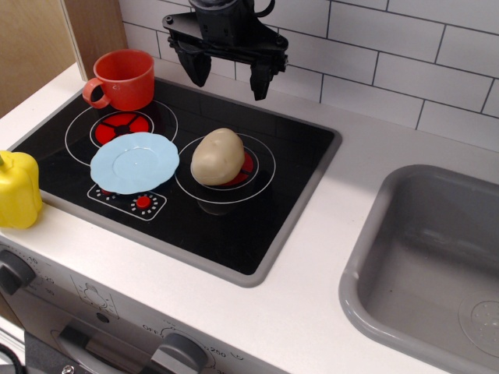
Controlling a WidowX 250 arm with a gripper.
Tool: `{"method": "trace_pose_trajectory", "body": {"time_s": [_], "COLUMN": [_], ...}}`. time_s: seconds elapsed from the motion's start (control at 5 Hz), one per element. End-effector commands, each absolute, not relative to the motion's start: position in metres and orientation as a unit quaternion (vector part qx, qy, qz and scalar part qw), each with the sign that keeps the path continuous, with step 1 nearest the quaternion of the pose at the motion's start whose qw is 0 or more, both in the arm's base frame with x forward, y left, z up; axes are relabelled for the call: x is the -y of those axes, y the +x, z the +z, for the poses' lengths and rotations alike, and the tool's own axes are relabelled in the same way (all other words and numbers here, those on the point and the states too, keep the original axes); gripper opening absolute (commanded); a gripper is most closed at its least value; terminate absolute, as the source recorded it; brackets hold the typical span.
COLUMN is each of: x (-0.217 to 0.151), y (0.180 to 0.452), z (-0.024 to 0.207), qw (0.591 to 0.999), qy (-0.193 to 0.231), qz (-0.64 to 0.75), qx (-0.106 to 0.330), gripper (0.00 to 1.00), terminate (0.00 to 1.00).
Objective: Put cup on plate
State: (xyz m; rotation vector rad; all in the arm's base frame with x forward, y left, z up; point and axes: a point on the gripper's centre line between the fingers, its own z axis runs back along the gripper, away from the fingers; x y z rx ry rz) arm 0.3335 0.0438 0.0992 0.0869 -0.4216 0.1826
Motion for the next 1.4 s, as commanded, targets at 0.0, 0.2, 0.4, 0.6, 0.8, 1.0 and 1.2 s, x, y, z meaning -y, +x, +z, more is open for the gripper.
{"method": "trace_pose_trajectory", "body": {"time_s": [0.0, 0.2, 0.4, 0.6, 0.8, 1.0, 1.2], "x": [-0.044, -0.057, -0.073, -0.096, -0.121, -0.142, -0.162], "y": [0.333, 0.331, 0.326, 0.321, 0.311, 0.305, 0.295], "z": [0.099, 0.109, 0.118, 0.123, 0.141, 0.153, 0.152], "qw": [0.973, 0.978, 0.971, 0.971, 0.972, 0.984, 0.986], "qy": [0.043, 0.006, 0.002, 0.011, 0.036, 0.06, 0.065], "qz": [0.09, 0.049, 0.014, -0.03, -0.065, -0.069, -0.092], "qx": [0.209, 0.202, 0.238, 0.239, 0.223, 0.151, 0.122], "gripper": [1.0, 1.0, 1.0, 1.0, 1.0, 1.0, 1.0], "terminate": [0.0, 0.0, 0.0, 0.0, 0.0, 0.0, 0.0]}}
